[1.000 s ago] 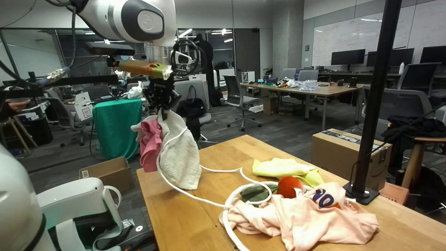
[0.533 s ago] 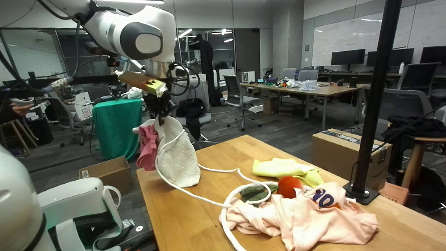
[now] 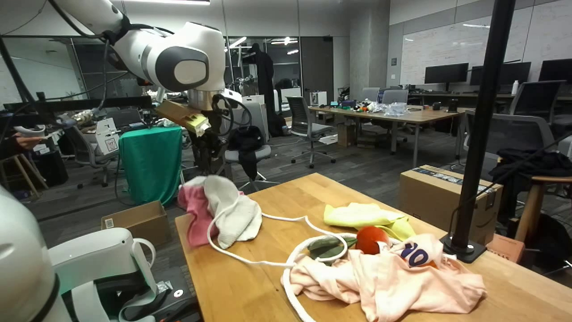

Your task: Separate all the items on the table.

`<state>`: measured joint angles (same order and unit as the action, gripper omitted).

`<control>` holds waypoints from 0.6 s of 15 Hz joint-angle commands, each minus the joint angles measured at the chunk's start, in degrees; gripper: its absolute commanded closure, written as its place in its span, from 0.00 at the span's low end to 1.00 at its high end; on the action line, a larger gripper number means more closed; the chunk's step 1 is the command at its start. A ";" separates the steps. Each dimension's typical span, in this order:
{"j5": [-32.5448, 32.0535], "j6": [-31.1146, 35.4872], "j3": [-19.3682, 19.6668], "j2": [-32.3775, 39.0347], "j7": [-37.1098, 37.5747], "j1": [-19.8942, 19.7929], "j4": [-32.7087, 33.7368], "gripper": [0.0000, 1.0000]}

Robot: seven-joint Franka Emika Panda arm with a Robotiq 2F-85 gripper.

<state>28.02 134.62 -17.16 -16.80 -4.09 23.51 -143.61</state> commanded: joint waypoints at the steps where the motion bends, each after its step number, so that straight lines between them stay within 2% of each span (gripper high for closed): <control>1: 0.66 1.45 -0.51 0.43 2.15 0.41 0.28 0.33; 5: -0.22 0.87 -0.65 0.45 3.21 0.13 0.31 0.03; 9: -5.06 1.35 -1.09 0.22 4.04 -1.05 -1.01 0.00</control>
<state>26.53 134.68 -17.42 -16.54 -1.81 23.44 -143.91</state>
